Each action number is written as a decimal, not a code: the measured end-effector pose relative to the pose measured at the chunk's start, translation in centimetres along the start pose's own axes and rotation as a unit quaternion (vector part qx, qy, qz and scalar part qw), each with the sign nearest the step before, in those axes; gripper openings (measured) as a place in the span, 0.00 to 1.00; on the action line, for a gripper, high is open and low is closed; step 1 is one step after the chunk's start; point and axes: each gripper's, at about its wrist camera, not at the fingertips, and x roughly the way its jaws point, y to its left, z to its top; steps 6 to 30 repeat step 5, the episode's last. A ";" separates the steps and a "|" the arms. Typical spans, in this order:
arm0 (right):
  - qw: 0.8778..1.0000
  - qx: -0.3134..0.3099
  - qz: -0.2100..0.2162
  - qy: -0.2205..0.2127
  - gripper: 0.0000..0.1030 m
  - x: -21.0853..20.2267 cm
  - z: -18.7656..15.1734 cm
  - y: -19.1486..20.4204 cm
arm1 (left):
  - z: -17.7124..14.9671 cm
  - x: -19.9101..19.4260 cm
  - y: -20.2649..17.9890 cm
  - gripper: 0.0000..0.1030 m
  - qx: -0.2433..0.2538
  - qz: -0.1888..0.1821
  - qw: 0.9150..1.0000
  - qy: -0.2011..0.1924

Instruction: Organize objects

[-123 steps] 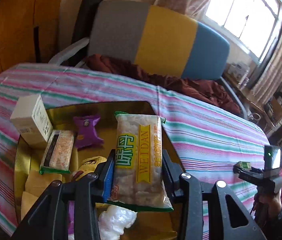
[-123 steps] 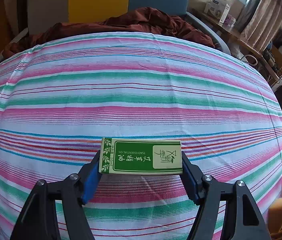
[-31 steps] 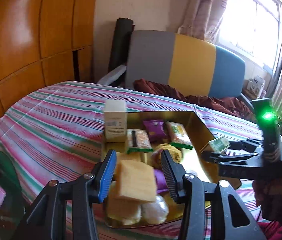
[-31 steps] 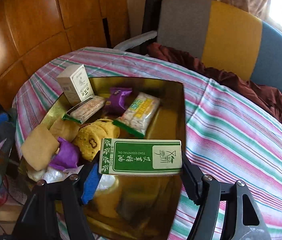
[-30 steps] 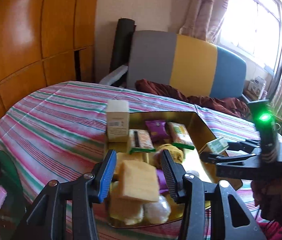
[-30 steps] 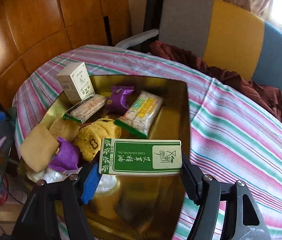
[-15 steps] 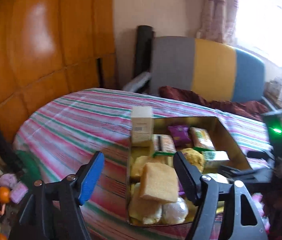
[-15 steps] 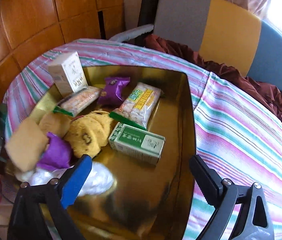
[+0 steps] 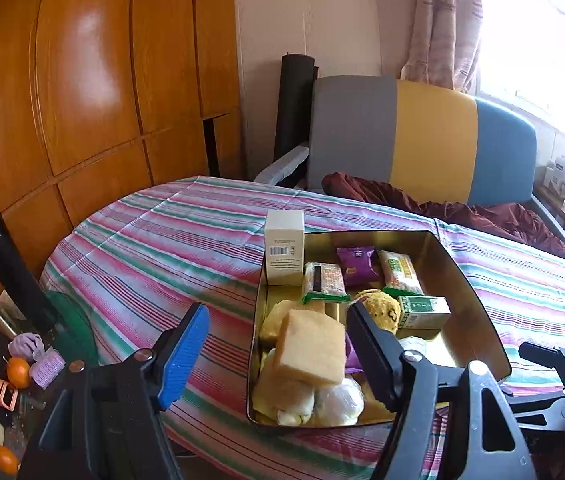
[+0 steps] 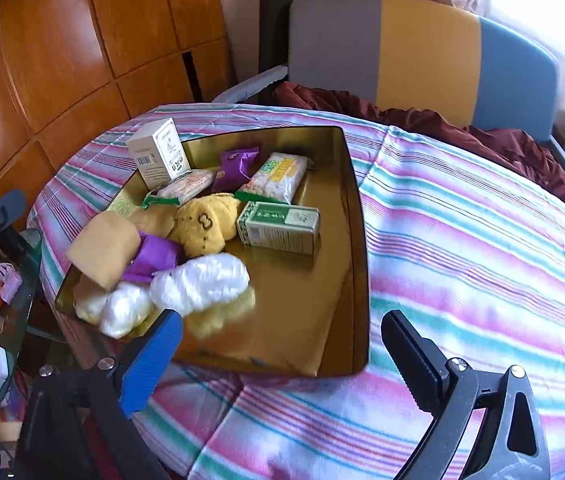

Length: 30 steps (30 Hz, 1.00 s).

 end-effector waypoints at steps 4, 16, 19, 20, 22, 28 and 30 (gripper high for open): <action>1.000 0.000 -0.005 -0.016 0.98 -1.2 -0.4 0.1 | -0.1 -0.3 -0.5 0.63 0.007 -0.011 1.000 -0.001; 1.000 0.000 -0.007 -0.021 0.98 -1.5 -0.4 0.1 | -0.1 -0.3 -0.6 0.63 0.010 -0.015 1.000 0.001; 1.000 0.000 -0.007 -0.021 0.98 -1.5 -0.4 0.1 | -0.1 -0.3 -0.6 0.63 0.010 -0.015 1.000 0.001; 1.000 0.000 -0.007 -0.021 0.98 -1.5 -0.4 0.1 | -0.1 -0.3 -0.6 0.63 0.010 -0.015 1.000 0.001; 1.000 0.000 -0.007 -0.021 0.98 -1.5 -0.4 0.1 | -0.1 -0.3 -0.6 0.63 0.010 -0.015 1.000 0.001; 1.000 0.000 -0.007 -0.021 0.98 -1.5 -0.4 0.1 | -0.1 -0.3 -0.6 0.63 0.010 -0.015 1.000 0.001; 1.000 0.000 -0.007 -0.021 0.98 -1.5 -0.4 0.1 | -0.1 -0.3 -0.6 0.63 0.010 -0.015 1.000 0.001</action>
